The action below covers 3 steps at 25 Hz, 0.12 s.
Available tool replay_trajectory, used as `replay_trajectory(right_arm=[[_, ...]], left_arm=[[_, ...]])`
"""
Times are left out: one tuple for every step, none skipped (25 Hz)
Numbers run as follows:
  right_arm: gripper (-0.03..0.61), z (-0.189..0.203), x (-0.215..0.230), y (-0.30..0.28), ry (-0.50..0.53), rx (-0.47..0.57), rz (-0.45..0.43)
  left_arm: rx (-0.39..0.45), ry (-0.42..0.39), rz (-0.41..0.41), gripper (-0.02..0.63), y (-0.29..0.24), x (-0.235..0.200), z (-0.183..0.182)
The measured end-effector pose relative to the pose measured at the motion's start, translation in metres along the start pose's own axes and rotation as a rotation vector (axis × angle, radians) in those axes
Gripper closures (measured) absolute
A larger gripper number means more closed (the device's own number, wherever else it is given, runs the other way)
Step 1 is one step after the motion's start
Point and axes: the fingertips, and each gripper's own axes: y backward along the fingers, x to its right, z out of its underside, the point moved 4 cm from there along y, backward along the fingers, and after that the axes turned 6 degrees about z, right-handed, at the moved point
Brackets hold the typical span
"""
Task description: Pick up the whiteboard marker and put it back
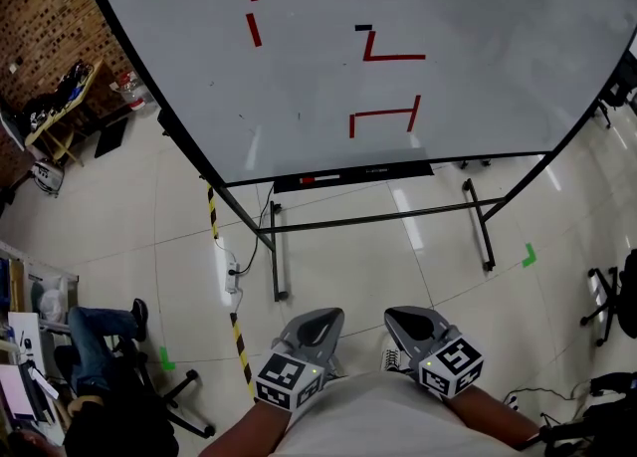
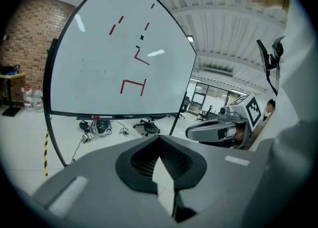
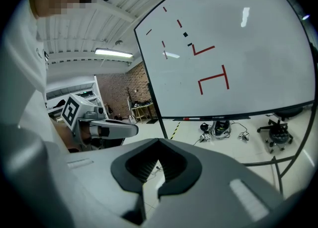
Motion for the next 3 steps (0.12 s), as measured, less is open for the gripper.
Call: replay_trajectory(right_arm=[[0.577,-0.0002,-0.0011,-0.0004,0.003,-0.001,-0.003],[0.577,-0.0006,-0.0023,-0.0007,0.007,-0.001,-0.005],[0.577,-0.0012,-0.0034,-0.001,0.012,-0.001,-0.007]], left_arm=[[0.0,0.002,-0.003,0.598,0.0011,-0.0007,0.0005],[0.0,0.004,-0.005,0.598,0.002,-0.0012,0.001],[0.0,0.005,-0.008,0.598,0.0029,-0.0017,0.0014]])
